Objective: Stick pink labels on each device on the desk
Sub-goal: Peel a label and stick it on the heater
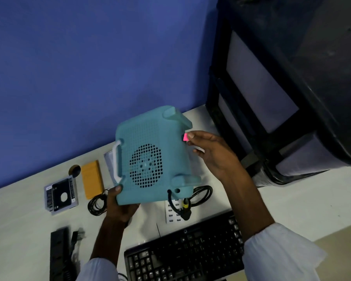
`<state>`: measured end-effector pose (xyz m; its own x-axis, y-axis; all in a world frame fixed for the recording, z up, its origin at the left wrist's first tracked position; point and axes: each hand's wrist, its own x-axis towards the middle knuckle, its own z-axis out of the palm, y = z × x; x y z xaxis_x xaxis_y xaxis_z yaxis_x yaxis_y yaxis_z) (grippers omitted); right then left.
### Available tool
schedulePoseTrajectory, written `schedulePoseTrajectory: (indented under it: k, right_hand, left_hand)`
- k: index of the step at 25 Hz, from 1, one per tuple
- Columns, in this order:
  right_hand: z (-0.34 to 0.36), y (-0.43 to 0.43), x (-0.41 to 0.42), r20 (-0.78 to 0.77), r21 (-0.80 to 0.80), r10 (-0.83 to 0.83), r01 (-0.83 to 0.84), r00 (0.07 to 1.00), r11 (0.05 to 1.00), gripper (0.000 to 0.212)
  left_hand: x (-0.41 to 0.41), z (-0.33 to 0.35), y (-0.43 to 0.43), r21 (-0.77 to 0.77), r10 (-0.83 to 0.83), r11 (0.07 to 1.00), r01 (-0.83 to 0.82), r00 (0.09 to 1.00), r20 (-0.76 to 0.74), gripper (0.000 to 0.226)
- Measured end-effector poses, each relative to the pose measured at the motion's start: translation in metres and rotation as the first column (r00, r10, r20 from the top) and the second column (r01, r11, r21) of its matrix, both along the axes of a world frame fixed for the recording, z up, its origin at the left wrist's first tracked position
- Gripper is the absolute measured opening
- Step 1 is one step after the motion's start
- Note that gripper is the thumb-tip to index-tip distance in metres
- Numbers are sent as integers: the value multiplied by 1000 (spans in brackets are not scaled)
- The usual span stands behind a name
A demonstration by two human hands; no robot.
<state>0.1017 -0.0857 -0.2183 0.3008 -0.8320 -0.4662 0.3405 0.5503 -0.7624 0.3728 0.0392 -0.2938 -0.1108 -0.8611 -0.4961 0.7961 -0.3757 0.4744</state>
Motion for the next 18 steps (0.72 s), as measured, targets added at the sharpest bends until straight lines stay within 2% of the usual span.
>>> schedulePoseTrajectory:
  k: [2, 8, 12, 18]
  right_hand:
    - [9, 7, 2, 42, 20, 8, -9, 999, 1000, 28]
    - [13, 21, 16, -73, -5, -47, 46, 996, 999, 32]
    - [14, 20, 19, -23, -13, -42, 41, 999, 999, 37]
    - [12, 23, 26, 44, -72, -60, 63, 997, 995, 28]
  left_hand:
    - [-4, -3, 3, -36, 0, 999, -3, 998, -62, 56]
    - [-16, -7, 10, -133, 3, 991, -30, 979, -203, 56]
    - [-22, -9, 14, -176, -1, 984, -40, 974, -225, 56]
    - [-28, -10, 9, -235, -28, 972, -26, 974, -226, 56]
